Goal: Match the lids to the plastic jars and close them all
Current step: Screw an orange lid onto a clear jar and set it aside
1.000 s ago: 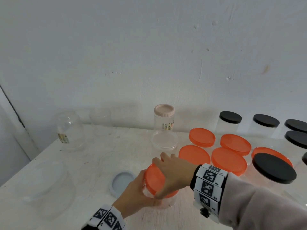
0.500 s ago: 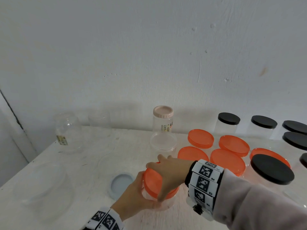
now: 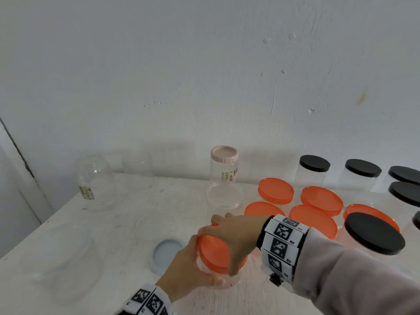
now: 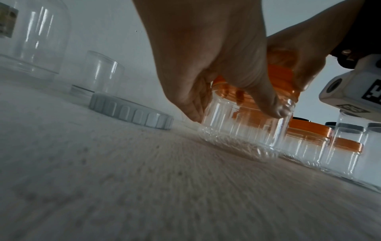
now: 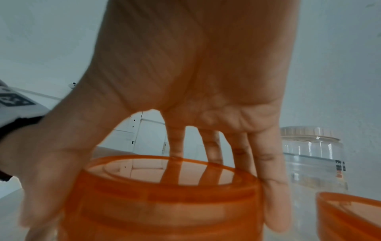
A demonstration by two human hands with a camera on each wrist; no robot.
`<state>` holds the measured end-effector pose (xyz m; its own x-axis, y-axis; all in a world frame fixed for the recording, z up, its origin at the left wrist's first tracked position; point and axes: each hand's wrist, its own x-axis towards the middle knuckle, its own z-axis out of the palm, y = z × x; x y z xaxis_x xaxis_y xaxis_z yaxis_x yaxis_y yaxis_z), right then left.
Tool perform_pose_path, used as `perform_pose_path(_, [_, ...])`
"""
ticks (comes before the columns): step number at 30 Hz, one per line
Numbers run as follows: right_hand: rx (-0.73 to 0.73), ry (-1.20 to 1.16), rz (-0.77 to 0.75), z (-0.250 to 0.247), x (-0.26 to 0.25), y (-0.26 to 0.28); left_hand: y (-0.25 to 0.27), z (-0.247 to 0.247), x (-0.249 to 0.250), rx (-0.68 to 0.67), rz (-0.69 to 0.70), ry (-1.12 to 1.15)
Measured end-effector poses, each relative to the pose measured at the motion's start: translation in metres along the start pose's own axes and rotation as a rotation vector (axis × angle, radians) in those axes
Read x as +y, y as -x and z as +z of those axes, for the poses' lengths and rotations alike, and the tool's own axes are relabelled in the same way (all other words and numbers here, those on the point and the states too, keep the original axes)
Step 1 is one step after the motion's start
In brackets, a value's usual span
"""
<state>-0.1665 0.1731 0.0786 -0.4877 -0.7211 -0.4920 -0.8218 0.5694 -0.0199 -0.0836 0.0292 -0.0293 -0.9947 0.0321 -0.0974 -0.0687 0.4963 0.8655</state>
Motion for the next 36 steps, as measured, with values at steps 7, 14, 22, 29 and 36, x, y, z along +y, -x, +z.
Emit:
perform_pose_path(7, [-0.043,0.032,-0.052,-0.006,0.002,-0.001,-0.003,-0.001,-0.009,-0.024,0.004,0.051])
perform_pose_path(14, [0.025,0.02,-0.045,0.0,0.006,0.0,-0.004,0.0,-0.011,-0.043,0.019,-0.011])
perform_pose_path(22, [0.137,-0.059,0.056,0.019,0.005,-0.002,-0.002,0.001,-0.006,-0.021,0.036,-0.033])
perform_pose_path(29, [0.198,-0.127,0.155,0.032,-0.004,0.0,-0.001,-0.001,-0.009,-0.065,0.022,0.07])
perform_pose_path(36, [0.181,-0.155,0.131,0.03,-0.008,0.002,0.001,-0.003,-0.006,-0.143,-0.013,0.095])
